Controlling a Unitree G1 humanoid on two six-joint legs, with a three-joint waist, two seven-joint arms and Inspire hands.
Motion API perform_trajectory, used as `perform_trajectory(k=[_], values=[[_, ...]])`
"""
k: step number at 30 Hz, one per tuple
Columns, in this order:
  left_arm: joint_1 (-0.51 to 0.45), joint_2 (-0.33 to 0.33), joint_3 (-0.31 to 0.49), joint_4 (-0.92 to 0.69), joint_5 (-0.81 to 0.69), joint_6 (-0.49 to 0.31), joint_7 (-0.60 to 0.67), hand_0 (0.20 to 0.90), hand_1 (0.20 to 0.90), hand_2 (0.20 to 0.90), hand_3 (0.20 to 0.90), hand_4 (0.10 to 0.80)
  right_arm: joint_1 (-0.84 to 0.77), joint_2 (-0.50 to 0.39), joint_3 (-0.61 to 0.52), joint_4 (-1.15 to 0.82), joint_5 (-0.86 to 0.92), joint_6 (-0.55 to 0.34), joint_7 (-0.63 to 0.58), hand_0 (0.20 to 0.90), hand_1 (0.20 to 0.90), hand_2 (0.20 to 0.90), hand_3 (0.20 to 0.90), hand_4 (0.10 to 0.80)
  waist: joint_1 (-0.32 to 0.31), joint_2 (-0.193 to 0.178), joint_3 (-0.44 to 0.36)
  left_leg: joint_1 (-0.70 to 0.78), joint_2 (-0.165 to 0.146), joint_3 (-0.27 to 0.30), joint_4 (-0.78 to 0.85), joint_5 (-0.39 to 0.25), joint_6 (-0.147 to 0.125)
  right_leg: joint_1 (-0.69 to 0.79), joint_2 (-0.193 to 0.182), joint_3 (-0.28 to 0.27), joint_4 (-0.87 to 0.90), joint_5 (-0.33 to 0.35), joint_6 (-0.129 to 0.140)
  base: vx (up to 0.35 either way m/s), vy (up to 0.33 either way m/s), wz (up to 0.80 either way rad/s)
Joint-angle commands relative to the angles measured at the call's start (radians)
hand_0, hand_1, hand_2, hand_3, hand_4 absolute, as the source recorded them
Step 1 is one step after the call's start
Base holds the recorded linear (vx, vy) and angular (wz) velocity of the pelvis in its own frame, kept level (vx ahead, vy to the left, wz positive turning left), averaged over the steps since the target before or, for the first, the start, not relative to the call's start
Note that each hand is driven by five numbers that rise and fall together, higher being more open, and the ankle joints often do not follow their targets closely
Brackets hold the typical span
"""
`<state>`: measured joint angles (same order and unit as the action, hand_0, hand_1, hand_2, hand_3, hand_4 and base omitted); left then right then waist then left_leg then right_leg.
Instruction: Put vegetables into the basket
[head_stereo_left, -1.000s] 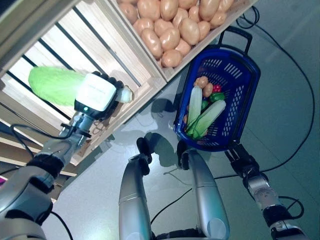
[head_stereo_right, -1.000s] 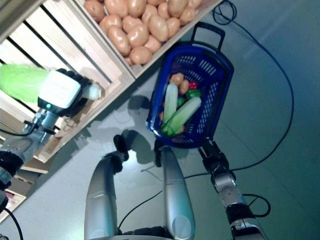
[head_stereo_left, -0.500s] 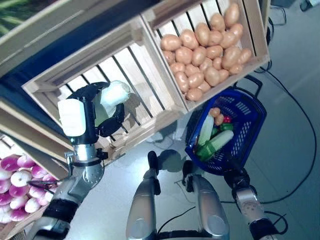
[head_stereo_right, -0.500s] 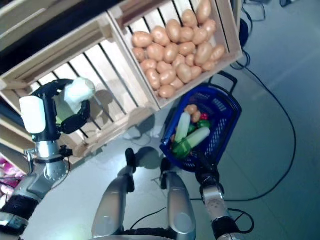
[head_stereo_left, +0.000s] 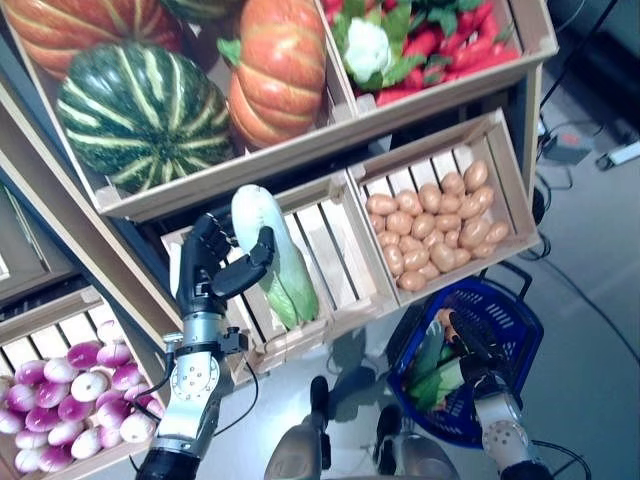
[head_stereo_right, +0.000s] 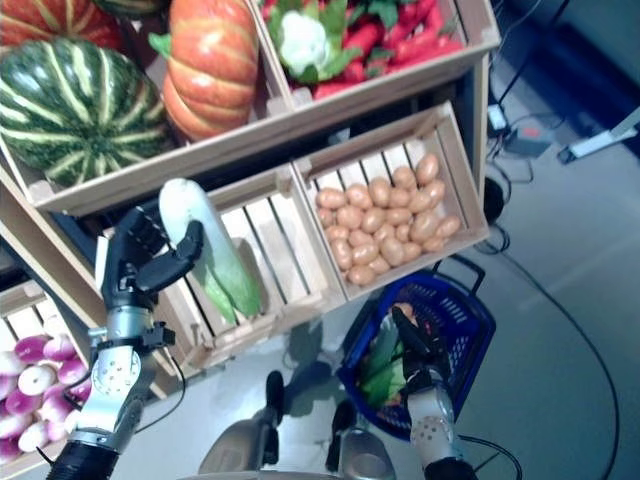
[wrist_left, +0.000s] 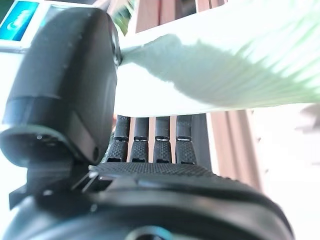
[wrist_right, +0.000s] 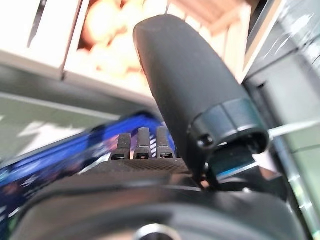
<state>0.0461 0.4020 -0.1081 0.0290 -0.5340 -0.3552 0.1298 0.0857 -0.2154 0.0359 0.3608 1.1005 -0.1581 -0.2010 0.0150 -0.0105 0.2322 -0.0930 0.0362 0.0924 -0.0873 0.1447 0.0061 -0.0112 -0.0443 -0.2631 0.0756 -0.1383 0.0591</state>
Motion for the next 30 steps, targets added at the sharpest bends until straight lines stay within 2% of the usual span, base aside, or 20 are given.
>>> perform_trajectory(k=[1,3,4,8,15,18,21,30], values=[[-0.029,0.000,0.031,-0.108,-0.064,-0.060,-0.105,0.300,0.300,0.300,0.300,0.400,0.032,-0.021,-0.030,-0.118,-0.071,-0.081,0.155,0.900,0.900,0.900,0.900,0.800,-0.016,-0.017,-0.093,0.048,-0.019,0.029,0.031,-0.126,-0.027,-0.005,-0.033,0.004,-0.100,0.160,0.019,0.068,0.040,0.01],[-0.030,0.001,0.024,-0.110,-0.074,-0.048,-0.115,0.300,0.300,0.300,0.300,0.400,0.036,-0.022,-0.028,-0.153,-0.084,-0.094,0.185,0.900,0.900,0.900,0.900,0.800,-0.021,-0.017,-0.102,0.064,-0.017,0.037,0.023,-0.128,-0.025,0.006,-0.032,0.006,-0.106,0.161,0.020,0.046,0.030,-0.05],[-0.033,0.001,0.014,-0.113,-0.114,-0.016,-0.160,0.300,0.300,0.300,0.300,0.400,0.040,-0.024,-0.024,-0.195,-0.102,-0.105,0.226,0.900,0.900,0.900,0.900,0.800,-0.027,-0.018,-0.112,0.075,-0.018,0.041,0.022,-0.132,-0.022,0.013,-0.030,0.014,-0.110,0.162,0.021,0.031,0.030,-0.11],[-0.044,0.005,-0.010,-0.129,-0.123,0.071,-0.202,0.300,0.300,0.300,0.300,0.400,0.039,-0.056,0.000,-0.282,-0.190,-0.069,0.352,0.900,0.900,0.900,0.900,0.800,-0.035,-0.017,-0.129,0.102,-0.019,0.049,0.011,-0.140,-0.019,0.030,-0.030,0.023,-0.122,0.165,0.027,0.008,0.033,-0.09],[-0.070,0.045,-0.059,-0.129,-0.126,0.159,-0.283,0.300,0.300,0.300,0.300,0.400,-0.017,-0.201,0.056,-0.442,-0.174,0.020,0.559,0.900,0.900,0.900,0.900,0.800,-0.035,-0.023,-0.144,0.131,-0.019,0.058,0.010,-0.156,-0.014,0.048,-0.031,0.036,-0.128,0.163,0.037,-0.016,0.014,-0.06],[-0.087,0.056,-0.087,-0.120,-0.129,0.168,-0.290,0.300,0.300,0.300,0.300,0.400,-0.051,-0.231,0.081,-0.456,-0.168,0.053,0.574,0.900,0.900,0.900,0.900,0.800,-0.031,-0.025,-0.147,0.141,-0.019,0.057,0.006,-0.159,-0.015,0.056,-0.031,0.039,-0.137,0.166,0.040,-0.002,0.013,-0.06],[-0.108,0.063,-0.126,-0.122,-0.149,0.179,-0.292,0.300,0.300,0.300,0.300,0.400,-0.092,-0.258,0.134,-0.476,-0.193,0.123,0.589,0.900,0.900,0.900,0.900,0.800,-0.025,-0.027,-0.156,0.147,-0.018,0.055,0.003,-0.160,-0.016,0.063,-0.033,0.043,-0.143,0.169,0.045,0.000,0.000,0.00],[-0.135,0.080,-0.195,-0.147,-0.207,0.121,-0.303,0.300,0.300,0.300,0.300,0.400,-0.161,-0.318,0.268,-0.482,-0.199,0.276,0.670,0.900,0.900,0.900,0.900,0.800,-0.006,-0.037,-0.178,0.161,-0.018,0.043,0.000,-0.165,-0.017,0.080,-0.035,0.039,-0.157,0.170,0.047,0.000,0.000,0.00]])
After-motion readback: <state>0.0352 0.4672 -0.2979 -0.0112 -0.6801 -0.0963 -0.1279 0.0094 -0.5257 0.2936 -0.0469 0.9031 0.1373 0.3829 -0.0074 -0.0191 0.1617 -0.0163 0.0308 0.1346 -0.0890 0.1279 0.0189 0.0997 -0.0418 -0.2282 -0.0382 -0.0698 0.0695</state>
